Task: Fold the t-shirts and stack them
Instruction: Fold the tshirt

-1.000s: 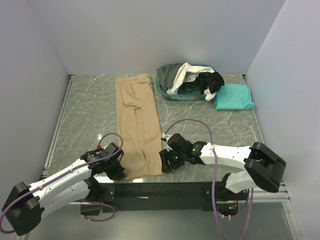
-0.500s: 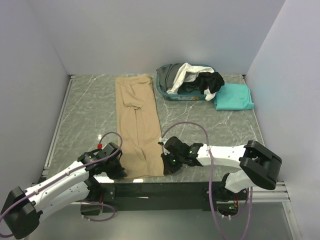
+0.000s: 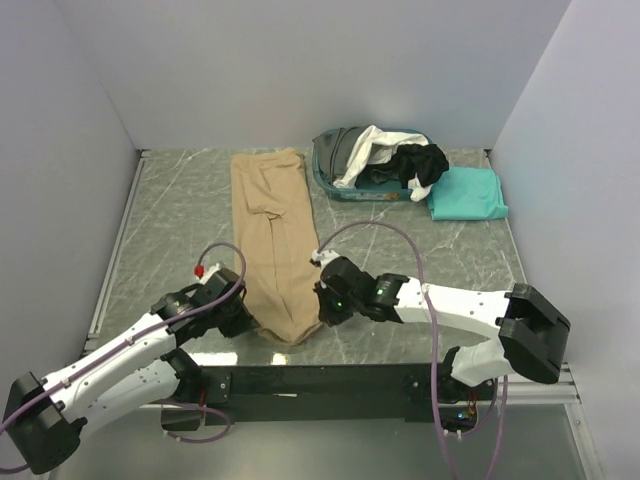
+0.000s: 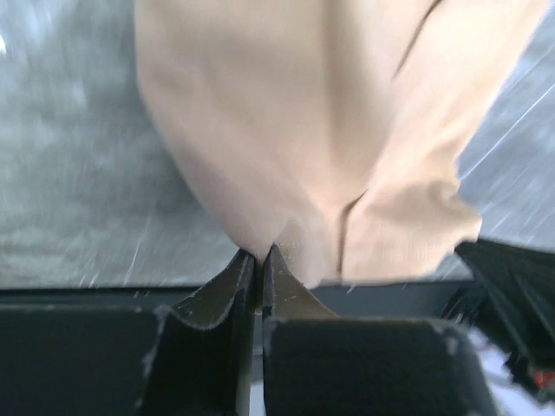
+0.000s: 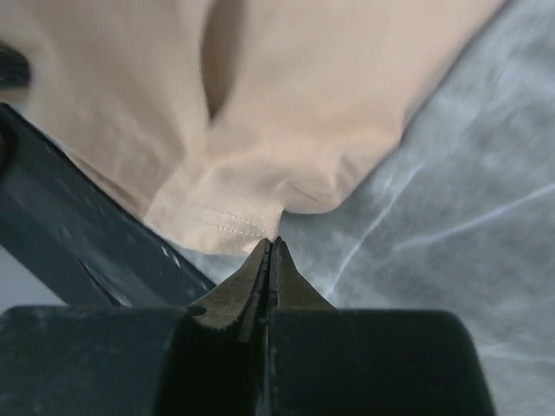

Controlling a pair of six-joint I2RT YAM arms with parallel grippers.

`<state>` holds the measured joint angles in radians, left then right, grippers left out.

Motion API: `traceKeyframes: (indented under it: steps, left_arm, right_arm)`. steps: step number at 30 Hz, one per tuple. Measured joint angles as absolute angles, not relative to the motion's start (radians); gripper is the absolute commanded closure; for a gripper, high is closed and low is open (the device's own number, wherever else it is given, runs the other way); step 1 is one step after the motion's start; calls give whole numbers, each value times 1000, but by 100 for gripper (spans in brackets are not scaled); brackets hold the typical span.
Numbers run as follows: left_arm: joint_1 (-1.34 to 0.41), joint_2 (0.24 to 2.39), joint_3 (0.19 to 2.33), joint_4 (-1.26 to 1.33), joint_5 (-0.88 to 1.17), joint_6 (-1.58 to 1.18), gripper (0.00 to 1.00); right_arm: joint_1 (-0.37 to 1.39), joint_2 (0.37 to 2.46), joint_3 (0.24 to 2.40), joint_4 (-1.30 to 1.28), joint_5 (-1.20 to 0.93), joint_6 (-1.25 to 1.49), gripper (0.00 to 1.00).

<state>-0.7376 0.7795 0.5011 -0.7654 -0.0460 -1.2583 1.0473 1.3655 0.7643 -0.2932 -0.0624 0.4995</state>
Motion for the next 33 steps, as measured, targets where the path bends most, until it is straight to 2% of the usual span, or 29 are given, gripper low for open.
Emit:
traceKeyframes:
  steps: [10, 15, 21, 33]
  left_arm:
    - [-732, 901, 691, -704, -344, -1279, 99]
    - [-669, 991, 778, -661, -451, -1259, 99]
    - [-516, 1139, 853, -548, -460, -1162, 99]
    - [-369, 1359, 984, -381, -380, -1003, 99]
  right_arm:
    - [935, 1458, 992, -278, 8, 447, 100]
    - [854, 1561, 1145, -273, 9, 413, 100]
    - [775, 1655, 1283, -279, 7, 375, 100]
    - [685, 1860, 1527, -325, -16, 319, 100]
